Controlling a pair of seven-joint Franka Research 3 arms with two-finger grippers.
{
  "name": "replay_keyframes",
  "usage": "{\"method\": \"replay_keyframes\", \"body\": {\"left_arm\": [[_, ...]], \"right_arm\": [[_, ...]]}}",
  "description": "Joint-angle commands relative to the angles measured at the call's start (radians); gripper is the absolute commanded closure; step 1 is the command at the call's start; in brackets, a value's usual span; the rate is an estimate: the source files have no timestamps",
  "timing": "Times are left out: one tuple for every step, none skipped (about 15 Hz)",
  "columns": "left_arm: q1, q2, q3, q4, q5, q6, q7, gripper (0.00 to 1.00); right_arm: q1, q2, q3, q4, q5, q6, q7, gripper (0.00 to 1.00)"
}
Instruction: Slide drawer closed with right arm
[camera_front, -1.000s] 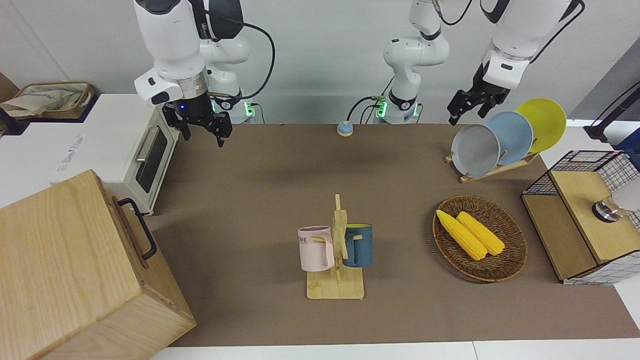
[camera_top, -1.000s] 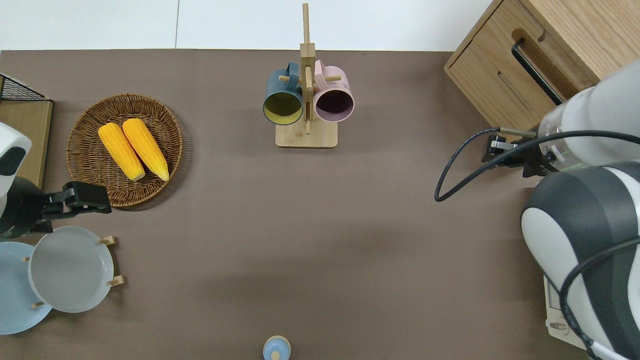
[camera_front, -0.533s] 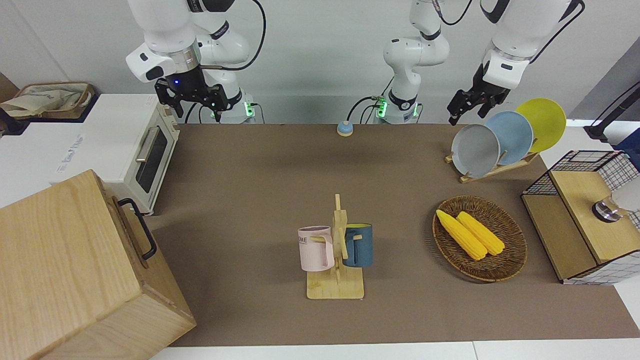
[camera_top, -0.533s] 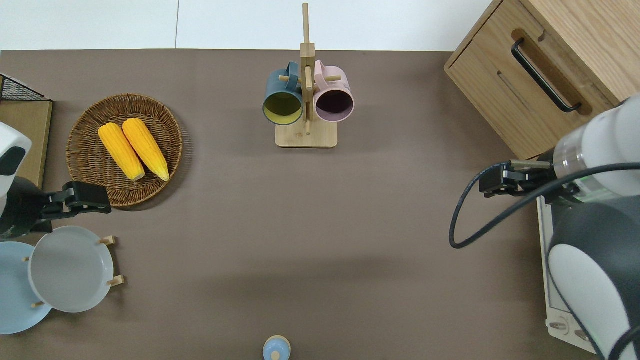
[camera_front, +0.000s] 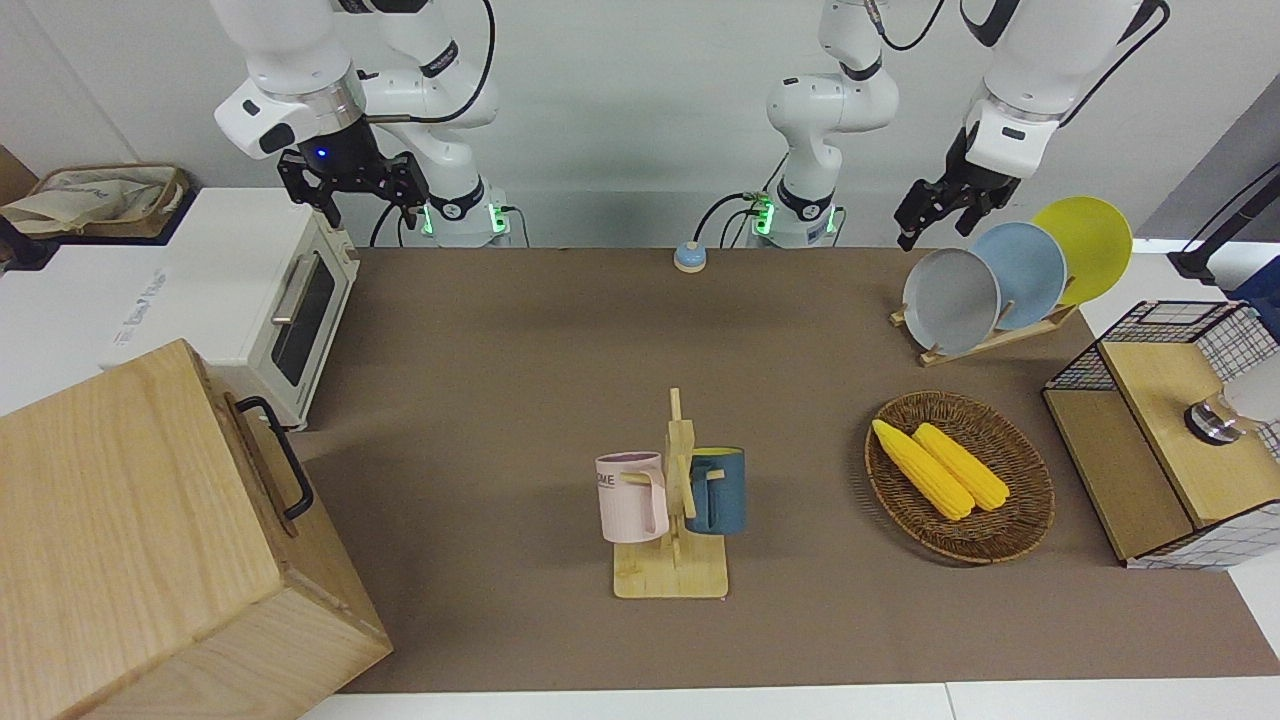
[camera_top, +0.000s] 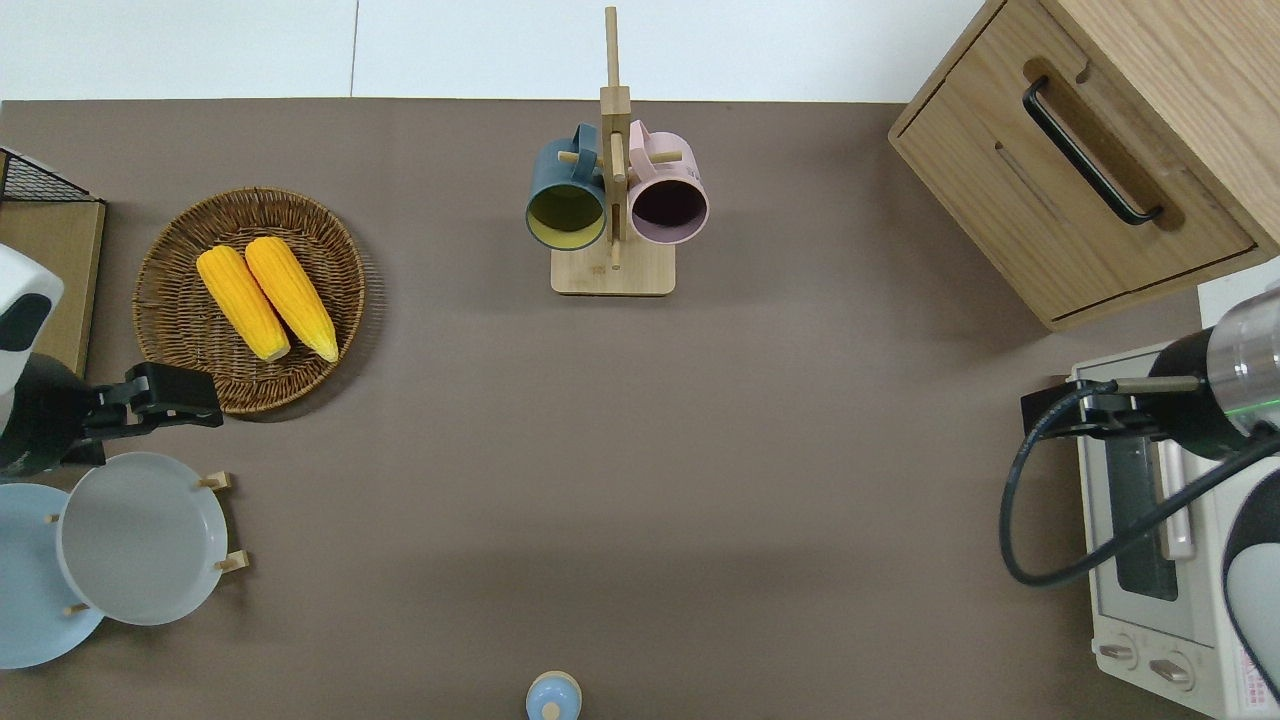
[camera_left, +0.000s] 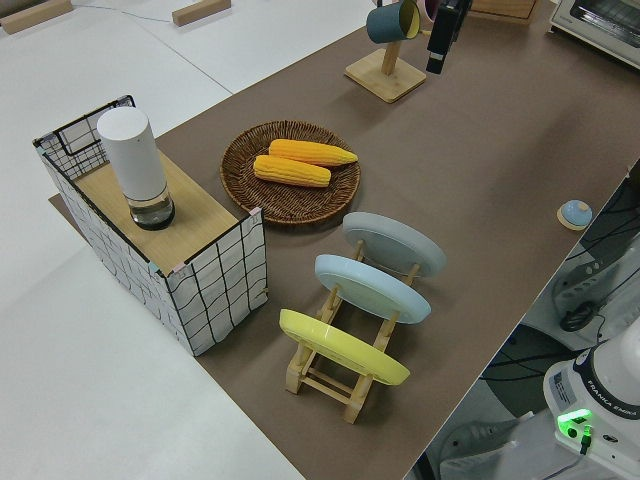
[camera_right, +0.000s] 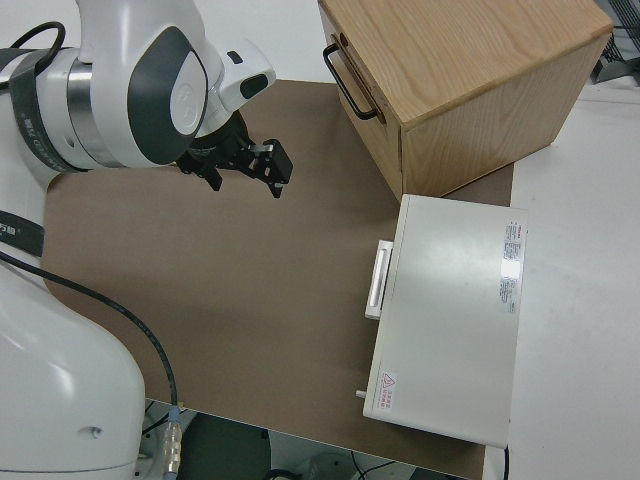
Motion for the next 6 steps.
{"method": "replay_keyframes", "body": {"left_arm": [[-0.001, -0.008, 0.004, 0.004, -0.001, -0.017, 0.009, 0.01], [-0.001, -0.008, 0.004, 0.004, -0.001, -0.015, 0.009, 0.01], [-0.001, -0.008, 0.004, 0.004, -0.001, -0.017, 0.009, 0.01], [-0.001, -0.008, 0.004, 0.004, -0.001, -0.015, 0.009, 0.01], [-0.001, -0.008, 0.004, 0.004, -0.001, -0.015, 0.009, 0.01], [-0.001, -0.008, 0.004, 0.004, -0.001, -0.015, 0.009, 0.01]], "right_arm": [[-0.011, -0.017, 0.006, -0.016, 0.014, 0.000, -0.032, 0.009], [-0.007, -0.015, 0.008, -0.015, 0.011, 0.000, -0.030, 0.009], [-0.004, -0.014, 0.008, -0.013, 0.009, 0.000, -0.027, 0.011], [-0.002, -0.014, 0.009, -0.013, 0.007, 0.000, -0.025, 0.009], [-0.002, -0.014, 0.009, -0.013, 0.007, 0.000, -0.025, 0.011], [-0.001, -0.014, 0.009, -0.013, 0.006, 0.000, -0.024, 0.009]]}}
